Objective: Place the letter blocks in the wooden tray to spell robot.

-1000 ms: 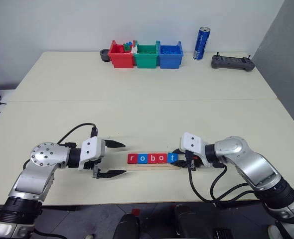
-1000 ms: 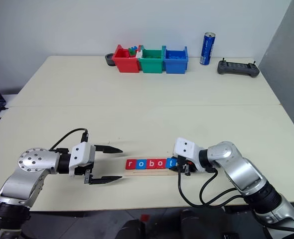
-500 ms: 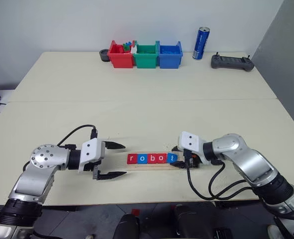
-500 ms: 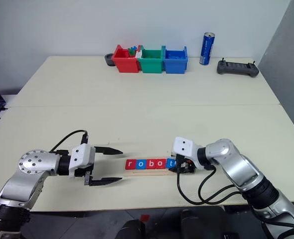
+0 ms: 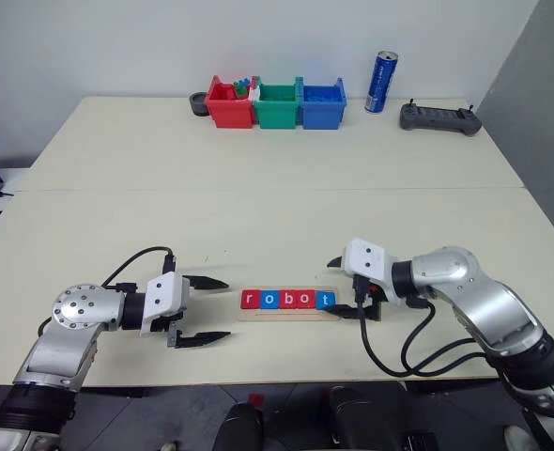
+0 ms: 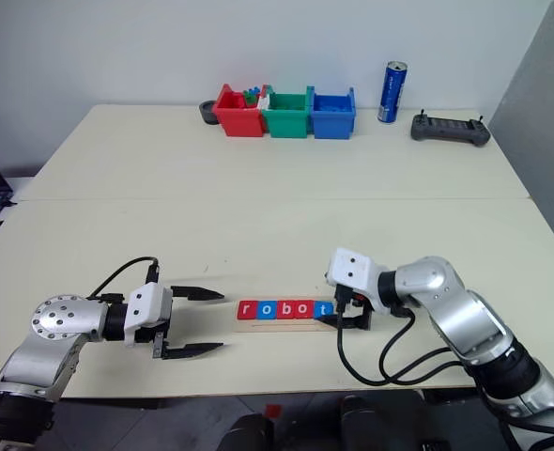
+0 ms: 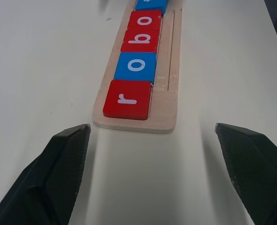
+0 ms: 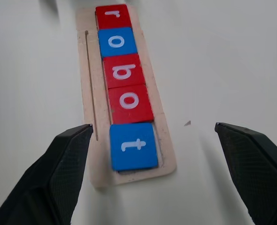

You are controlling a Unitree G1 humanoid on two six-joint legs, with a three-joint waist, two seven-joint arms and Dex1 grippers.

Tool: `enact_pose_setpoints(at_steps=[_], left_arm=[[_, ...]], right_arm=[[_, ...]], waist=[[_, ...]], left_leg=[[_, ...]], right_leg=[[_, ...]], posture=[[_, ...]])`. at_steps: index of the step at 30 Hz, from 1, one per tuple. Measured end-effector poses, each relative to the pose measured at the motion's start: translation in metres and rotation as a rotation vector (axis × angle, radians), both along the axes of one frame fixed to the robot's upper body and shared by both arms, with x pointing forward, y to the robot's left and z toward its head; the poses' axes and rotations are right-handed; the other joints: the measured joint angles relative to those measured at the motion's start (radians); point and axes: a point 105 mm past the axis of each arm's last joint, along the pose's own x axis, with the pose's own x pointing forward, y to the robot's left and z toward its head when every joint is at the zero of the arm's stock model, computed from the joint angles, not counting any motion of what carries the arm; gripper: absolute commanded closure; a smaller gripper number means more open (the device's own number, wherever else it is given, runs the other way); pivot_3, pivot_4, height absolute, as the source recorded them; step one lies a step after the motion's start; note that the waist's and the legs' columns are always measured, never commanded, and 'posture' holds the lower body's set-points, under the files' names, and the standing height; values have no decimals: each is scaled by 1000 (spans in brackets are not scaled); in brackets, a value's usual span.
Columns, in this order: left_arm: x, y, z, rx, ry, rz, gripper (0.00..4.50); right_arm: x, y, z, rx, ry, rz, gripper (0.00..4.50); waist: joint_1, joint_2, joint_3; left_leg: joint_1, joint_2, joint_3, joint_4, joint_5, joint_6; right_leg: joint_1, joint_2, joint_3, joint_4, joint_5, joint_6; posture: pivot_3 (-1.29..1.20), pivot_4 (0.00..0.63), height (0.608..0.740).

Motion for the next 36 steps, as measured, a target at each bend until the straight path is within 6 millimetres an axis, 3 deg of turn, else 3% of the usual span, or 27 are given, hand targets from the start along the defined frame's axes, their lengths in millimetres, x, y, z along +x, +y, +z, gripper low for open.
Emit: enact_pose_setpoints(at_steps=[9,10,18,25,31,36], left_arm=[[0,2,-1,0,3,5,0],[0,2,-2,0,1,5,0],[3,5,-4,-5,-3,11,0],[3,4,-5,-11,1,5,0],[2,3,-5,-13,-1,4,0],[2,0,-1,-18,0,7,0]], right_arm=[[-23,-4,-7,1,42,-2,4289],[-23,-4,-8,0,47,-5,4448],[-16,-2,-20,1,83,-52,4448],[-3,5,-17,27,54,-70,4448],[-4,5,-16,32,65,-62,4448],[-8,-10,-1,24,56,-18,2916]], waist=[[-1,0,0],[-1,0,0],[0,0,0],[-1,0,0],[-1,0,0],[0,0,0]], left_leg=[[1,0,0,0,0,0],[0,0,0,0,0,0],[0,0,0,0,0,0],[0,0,0,0,0,0],[0,0,0,0,0,0],[0,0,0,0,0,0]], right_leg=[[0,0,0,0,-1,1],[0,0,0,0,-1,1],[0,0,0,0,0,1],[0,0,0,0,0,1],[0,0,0,0,0,0],[0,0,0,0,-1,1]], posture=[[0,150,740],[0,150,740],[0,150,740],[0,150,740],[0,150,740],[0,150,740]])
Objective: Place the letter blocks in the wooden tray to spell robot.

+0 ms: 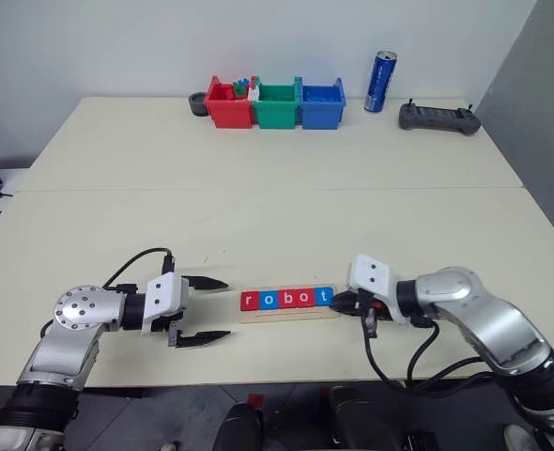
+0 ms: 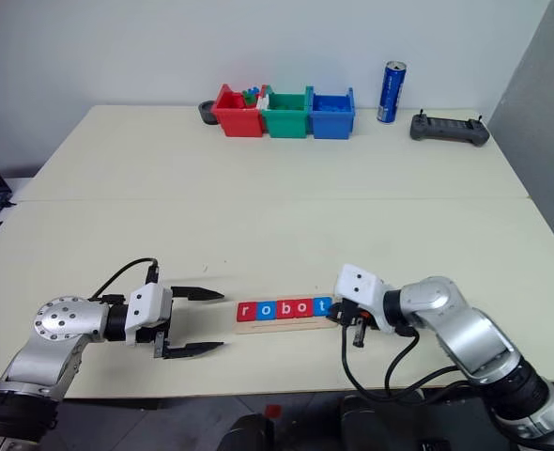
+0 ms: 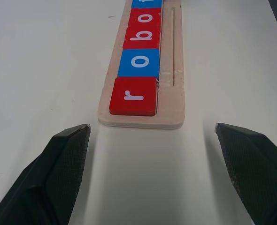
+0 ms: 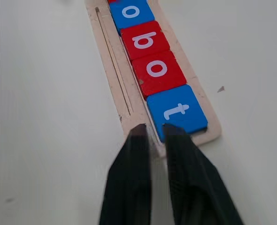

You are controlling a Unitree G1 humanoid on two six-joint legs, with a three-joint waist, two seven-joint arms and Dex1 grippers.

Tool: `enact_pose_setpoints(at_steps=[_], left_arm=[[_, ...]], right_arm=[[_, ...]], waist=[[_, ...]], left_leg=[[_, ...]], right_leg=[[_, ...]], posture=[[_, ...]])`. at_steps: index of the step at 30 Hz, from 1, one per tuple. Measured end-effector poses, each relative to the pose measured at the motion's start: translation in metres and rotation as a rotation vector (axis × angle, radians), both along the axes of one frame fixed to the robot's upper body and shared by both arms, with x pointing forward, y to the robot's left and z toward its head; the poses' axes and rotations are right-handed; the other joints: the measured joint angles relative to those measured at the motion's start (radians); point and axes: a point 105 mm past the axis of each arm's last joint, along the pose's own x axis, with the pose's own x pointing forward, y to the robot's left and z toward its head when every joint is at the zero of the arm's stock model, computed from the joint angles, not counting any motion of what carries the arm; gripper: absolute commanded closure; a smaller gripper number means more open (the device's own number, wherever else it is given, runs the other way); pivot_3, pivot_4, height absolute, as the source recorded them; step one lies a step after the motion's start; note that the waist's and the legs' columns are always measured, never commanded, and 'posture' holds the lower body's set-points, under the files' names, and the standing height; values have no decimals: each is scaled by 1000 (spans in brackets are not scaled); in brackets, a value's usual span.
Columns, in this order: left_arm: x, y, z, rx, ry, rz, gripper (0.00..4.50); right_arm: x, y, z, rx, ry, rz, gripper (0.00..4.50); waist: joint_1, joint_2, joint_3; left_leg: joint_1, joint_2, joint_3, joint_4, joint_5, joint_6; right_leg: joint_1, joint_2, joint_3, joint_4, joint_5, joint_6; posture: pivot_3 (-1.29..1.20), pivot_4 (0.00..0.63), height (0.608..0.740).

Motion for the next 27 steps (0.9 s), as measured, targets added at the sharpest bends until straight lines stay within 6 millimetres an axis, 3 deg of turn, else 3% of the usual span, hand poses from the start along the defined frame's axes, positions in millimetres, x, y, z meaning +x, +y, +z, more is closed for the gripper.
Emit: enact_pose_setpoints(at_steps=[8,20,27], left_arm=[[4,-9,14,-14,6,34,0],[14,-14,48,-86,-20,167,0],[12,-18,51,-85,-22,175,0]], right_arm=[[-2,-11,26,15,-51,104,67],[1,-18,39,64,-75,133,26],[4,-22,38,59,-68,132,26]], waist=[[0,0,0],[1,0,0],[2,0,0]], left_leg=[[0,0,0,0,0,0],[0,0,0,0,0,0],[0,0,0,0,0,0]], right_leg=[[0,0,0,0,0,0],[0,0,0,0,0,0],[0,0,0,0,0,-1]], posture=[[0,150,740],[0,150,740],[0,150,740]])
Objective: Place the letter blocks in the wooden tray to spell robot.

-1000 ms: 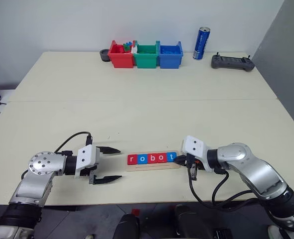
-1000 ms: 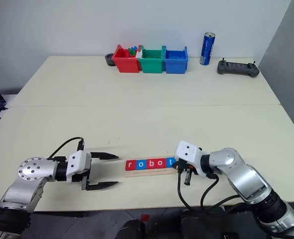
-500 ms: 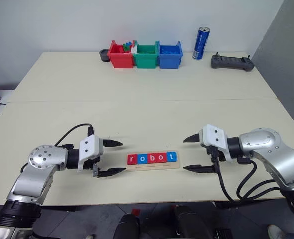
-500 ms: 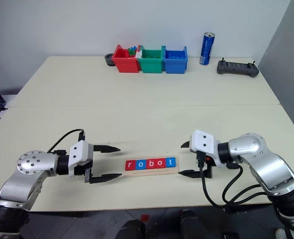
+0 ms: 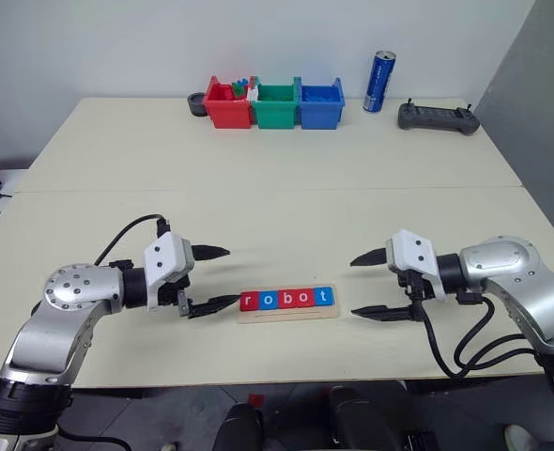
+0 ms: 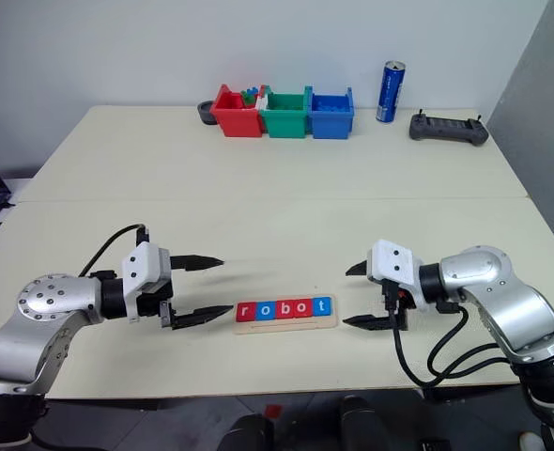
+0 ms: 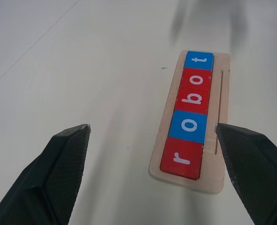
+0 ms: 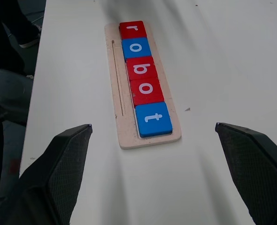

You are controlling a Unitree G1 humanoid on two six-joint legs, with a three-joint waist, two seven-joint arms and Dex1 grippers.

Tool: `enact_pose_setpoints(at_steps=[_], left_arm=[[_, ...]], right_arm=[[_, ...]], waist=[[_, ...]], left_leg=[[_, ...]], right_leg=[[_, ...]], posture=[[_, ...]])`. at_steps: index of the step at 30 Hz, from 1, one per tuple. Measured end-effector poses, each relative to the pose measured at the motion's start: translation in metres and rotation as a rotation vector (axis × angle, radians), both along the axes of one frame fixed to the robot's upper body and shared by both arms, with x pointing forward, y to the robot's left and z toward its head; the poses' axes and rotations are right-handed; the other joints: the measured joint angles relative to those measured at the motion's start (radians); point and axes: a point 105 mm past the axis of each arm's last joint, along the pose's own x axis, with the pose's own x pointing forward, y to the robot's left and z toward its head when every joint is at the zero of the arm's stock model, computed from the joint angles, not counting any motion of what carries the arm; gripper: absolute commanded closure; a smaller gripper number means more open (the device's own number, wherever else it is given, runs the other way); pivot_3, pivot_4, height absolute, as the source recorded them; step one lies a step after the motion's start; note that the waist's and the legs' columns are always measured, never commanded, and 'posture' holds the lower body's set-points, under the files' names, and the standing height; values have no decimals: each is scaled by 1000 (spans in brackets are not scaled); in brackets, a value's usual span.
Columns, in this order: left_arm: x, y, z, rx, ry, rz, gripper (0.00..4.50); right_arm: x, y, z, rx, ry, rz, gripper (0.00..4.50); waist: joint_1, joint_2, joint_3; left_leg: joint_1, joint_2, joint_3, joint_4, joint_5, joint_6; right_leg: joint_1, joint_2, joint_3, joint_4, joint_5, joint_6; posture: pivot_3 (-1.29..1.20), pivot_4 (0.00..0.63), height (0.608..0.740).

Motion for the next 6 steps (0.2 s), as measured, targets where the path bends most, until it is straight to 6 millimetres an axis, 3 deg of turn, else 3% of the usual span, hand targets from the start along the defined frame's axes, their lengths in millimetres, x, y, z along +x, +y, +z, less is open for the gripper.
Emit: enact_pose_setpoints(at_steps=[6], left_arm=[[-2,-2,1,-21,8,-10,0]], right_arm=[[1,-1,0,-2,-10,4,26]], waist=[[0,0,0]], left_leg=[[0,0,0,0,0,0]], right_leg=[[0,0,0,0,0,0]], posture=[[0,150,740]])
